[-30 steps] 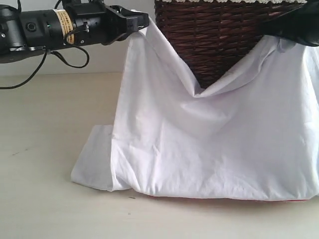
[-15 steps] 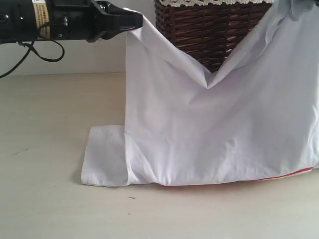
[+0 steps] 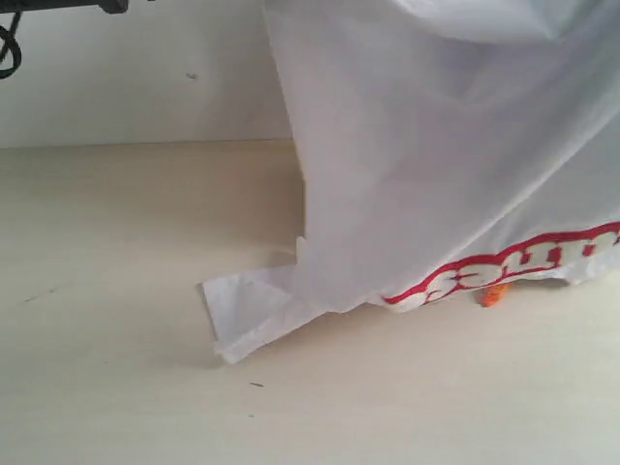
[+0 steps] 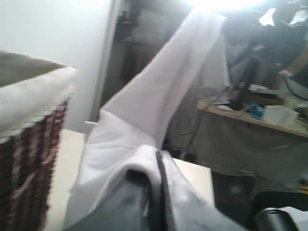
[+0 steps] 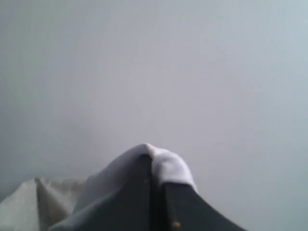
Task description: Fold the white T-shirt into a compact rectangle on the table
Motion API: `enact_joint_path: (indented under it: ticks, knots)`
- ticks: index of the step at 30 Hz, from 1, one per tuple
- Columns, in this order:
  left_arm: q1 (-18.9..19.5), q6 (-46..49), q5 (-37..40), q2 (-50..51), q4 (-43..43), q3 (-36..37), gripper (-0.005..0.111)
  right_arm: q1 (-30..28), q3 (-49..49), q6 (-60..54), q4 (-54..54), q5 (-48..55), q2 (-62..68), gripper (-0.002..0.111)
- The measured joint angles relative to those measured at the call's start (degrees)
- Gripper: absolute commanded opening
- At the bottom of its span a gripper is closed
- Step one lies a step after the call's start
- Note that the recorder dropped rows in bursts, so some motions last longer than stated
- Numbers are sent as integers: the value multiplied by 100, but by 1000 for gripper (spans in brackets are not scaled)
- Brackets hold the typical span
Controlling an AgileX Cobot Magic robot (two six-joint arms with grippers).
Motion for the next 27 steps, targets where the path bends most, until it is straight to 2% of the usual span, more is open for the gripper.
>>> enact_joint_path:
  ticks: [3,6,11,12,13,16,19,23,25,27]
  knots:
    - [-679,-105,-83,-23,10,0,0,0,-215,-505,36,519,-318,0]
    - [-1433,74,174,92,-211,0,0,0,-527,-1545,751,1082,-399,0]
    - [-2453,711,1021,267,-1062,0,0,0,-1323,-4019,2930,1618,153,0]
    - [-2598,820,1127,289,-1177,0,0,-10,-1530,-4710,3481,1649,381,0]
    - [-2725,843,1194,303,-1213,15,0,-9,-1749,-5536,4473,1702,696,0]
    - [-2972,516,1373,303,-953,152,0,-9,-2408,-8267,7068,2209,1485,0]
    - [-3024,105,1898,215,-478,608,0,-9,-2718,-10058,9256,2678,2127,0]
    - [-2985,29,2720,192,-508,1632,0,311,-2803,-12096,11582,2984,2522,0]
    - [-2959,182,2783,202,-731,2123,0,680,-2829,-12922,12583,3158,2653,0]
    - [-2950,343,2720,175,-1004,2479,0,1125,-2865,-13308,13104,3307,2811,0]
